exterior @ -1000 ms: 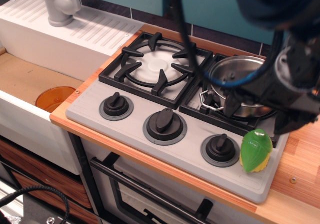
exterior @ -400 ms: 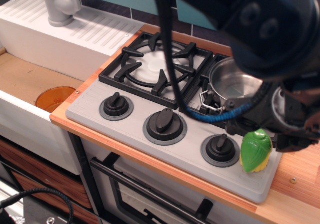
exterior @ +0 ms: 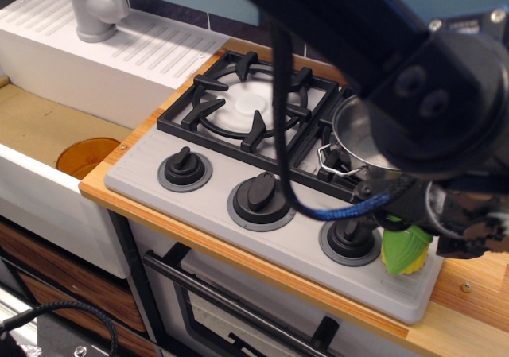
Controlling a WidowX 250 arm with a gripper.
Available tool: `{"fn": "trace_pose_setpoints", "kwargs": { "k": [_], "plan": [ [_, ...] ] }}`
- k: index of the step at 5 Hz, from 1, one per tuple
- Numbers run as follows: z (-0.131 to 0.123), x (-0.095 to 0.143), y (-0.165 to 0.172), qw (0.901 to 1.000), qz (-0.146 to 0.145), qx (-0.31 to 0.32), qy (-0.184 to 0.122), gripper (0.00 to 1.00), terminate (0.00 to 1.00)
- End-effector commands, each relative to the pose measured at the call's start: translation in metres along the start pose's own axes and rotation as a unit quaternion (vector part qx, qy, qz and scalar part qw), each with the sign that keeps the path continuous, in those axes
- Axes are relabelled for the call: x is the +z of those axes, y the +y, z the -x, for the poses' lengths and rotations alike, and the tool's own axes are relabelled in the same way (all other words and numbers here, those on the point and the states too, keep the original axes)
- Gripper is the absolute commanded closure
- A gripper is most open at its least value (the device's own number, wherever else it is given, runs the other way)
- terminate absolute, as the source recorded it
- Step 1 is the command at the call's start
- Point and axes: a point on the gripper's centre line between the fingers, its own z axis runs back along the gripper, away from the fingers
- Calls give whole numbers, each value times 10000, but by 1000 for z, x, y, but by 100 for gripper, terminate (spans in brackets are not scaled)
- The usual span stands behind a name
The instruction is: Put pot or pan on stove and put corncob in pot or pan
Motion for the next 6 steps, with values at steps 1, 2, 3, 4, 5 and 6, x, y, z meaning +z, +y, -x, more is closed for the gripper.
{"fn": "trace_pose_setpoints", "kwargs": {
  "k": [1,2,3,4,5,6],
  "plan": [
    [-7,-7,-5,9997,14,195,-165,100,0],
    [-10,2,-6,9996,-20,257,-70,100,0],
    [-15,16,-5,9996,-48,279,72,100,0],
    [-30,38,-1,9992,-132,260,286,100,0],
    [-50,47,4,9985,-296,179,416,100,0],
    [-72,49,9,9985,-241,158,465,100,0]
  ]
}}
